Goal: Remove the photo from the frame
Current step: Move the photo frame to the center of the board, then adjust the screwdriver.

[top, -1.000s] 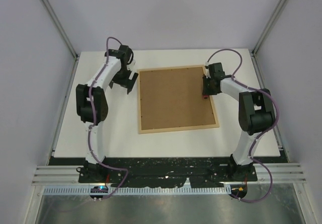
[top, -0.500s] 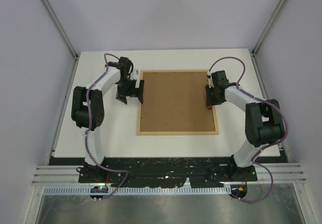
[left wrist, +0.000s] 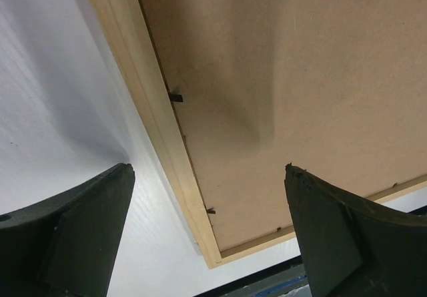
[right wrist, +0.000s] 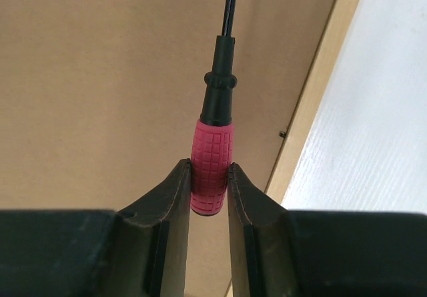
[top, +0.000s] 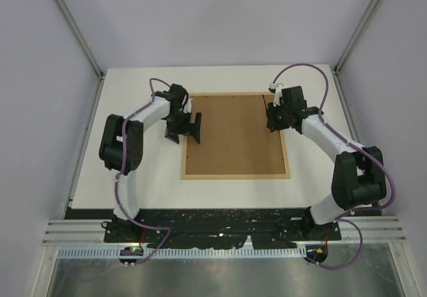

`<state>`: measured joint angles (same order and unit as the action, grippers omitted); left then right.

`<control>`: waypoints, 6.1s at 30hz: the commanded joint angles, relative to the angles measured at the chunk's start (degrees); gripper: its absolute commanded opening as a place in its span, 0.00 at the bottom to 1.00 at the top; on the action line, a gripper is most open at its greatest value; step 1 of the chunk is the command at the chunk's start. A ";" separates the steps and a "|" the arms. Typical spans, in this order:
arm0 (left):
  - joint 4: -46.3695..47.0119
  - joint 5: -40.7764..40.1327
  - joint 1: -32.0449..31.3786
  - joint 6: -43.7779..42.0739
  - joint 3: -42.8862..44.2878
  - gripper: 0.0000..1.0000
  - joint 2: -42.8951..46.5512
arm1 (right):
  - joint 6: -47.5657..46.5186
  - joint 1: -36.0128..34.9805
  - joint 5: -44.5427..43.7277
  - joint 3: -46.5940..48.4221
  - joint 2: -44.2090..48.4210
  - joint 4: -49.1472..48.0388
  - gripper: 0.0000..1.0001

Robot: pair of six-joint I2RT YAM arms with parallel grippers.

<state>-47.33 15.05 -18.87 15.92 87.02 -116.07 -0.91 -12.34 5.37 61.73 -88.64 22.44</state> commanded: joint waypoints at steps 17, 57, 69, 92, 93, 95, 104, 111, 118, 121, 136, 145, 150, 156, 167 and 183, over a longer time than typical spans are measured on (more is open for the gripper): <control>8.21 4.63 -2.66 3.76 -3.44 0.96 -0.83 | -0.85 -0.85 7.29 0.05 8.92 -4.86 0.08; 20.52 15.26 3.67 -4.32 -10.12 1.00 16.83 | -19.73 -8.40 18.27 -0.13 8.75 -1.08 0.08; 21.33 32.58 3.23 -11.35 -9.07 1.00 24.14 | -30.99 -12.00 35.57 0.58 10.06 11.92 0.08; 16.66 47.00 -1.78 -11.00 -5.64 0.86 18.43 | -29.68 -16.66 27.25 -3.99 15.43 4.38 0.08; 16.40 47.00 -2.04 -10.91 -5.55 0.82 18.16 | -29.50 -16.75 26.81 -4.25 15.60 3.94 0.08; 15.96 47.62 -2.39 -10.65 -5.29 0.72 17.46 | -29.33 -17.02 24.35 -4.69 15.95 2.79 0.08; 16.22 48.14 -2.66 -8.37 -4.58 0.54 16.32 | -29.77 -19.74 17.93 -6.63 16.83 -1.25 0.08; 16.57 48.41 -2.75 -7.93 -4.67 0.36 15.88 | -30.21 -20.88 15.90 -7.15 17.01 -2.40 0.08; 16.75 48.41 -2.66 -7.05 -4.41 0.35 15.17 | -30.91 -22.03 15.29 -7.51 17.53 -2.40 0.08; 16.83 48.06 -2.75 -6.78 -4.23 0.37 14.74 | -30.91 -22.20 15.29 -7.77 18.06 -2.75 0.08; 17.18 48.94 -2.75 -5.90 -3.97 0.00 13.77 | -31.70 -23.26 14.23 -8.30 18.06 -3.01 0.08; 20.51 49.64 -2.66 -3.19 -5.63 0.00 14.47 | -31.09 -23.35 14.32 -7.68 18.50 -3.45 0.34; 26.05 51.57 -1.78 2.08 -8.00 0.00 15.26 | -29.51 -23.34 14.67 -7.59 19.82 -5.03 0.62; 42.36 56.75 0.24 16.47 -13.62 0.00 16.31 | -29.50 -22.12 15.81 -9.96 23.86 -11.09 0.70; 111.29 59.92 3.67 68.70 -25.32 0.00 13.33 | -19.68 -11.75 36.96 -9.27 24.92 -19.79 0.82; 117.12 56.50 4.20 75.75 -27.17 0.00 13.15 | -14.82 -8.23 45.87 -4.70 12.71 -32.28 0.76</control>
<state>65.12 72.77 -14.90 90.15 60.20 -103.09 -16.62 -20.60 49.15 52.95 -73.93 -4.51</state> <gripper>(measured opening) 0.028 0.767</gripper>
